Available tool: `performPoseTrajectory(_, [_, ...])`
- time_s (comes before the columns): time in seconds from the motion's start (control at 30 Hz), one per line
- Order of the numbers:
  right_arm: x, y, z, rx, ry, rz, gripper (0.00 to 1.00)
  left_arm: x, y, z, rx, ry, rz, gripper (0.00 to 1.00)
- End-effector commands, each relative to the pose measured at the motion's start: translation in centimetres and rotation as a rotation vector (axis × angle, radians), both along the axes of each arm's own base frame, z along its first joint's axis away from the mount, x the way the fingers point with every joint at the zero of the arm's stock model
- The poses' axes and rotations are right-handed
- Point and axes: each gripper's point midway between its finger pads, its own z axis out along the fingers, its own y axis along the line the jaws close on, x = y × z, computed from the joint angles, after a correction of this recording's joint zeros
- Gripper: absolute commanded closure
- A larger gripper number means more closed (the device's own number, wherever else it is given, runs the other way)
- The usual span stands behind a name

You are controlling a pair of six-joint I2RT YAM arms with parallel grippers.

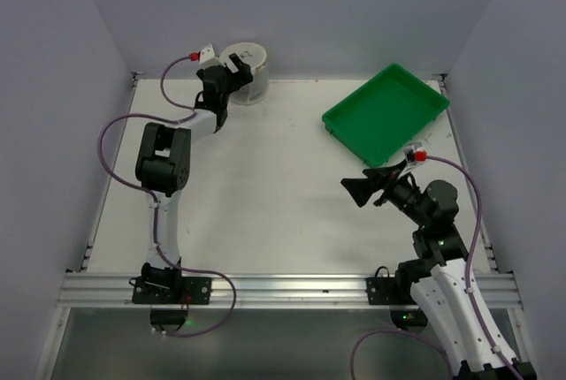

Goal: Unzip the laundry bag and remove the bra

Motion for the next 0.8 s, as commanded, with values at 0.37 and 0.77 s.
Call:
performPoseTrajectory(0.37, [-0.1, 1.7, -0.5, -0.031, -0.005, 0.132, 0.01, 4.0, 1.9, 1.1, 0.016, -0.136, 0.063, 0.63])
performPoseTrajectory(0.77, [-1.7, 2.0, 0.9, -0.034, -0.029, 0.184, 0.01, -2.2, -1.2, 6.1, 0.059, -0.123, -0.232, 1.0])
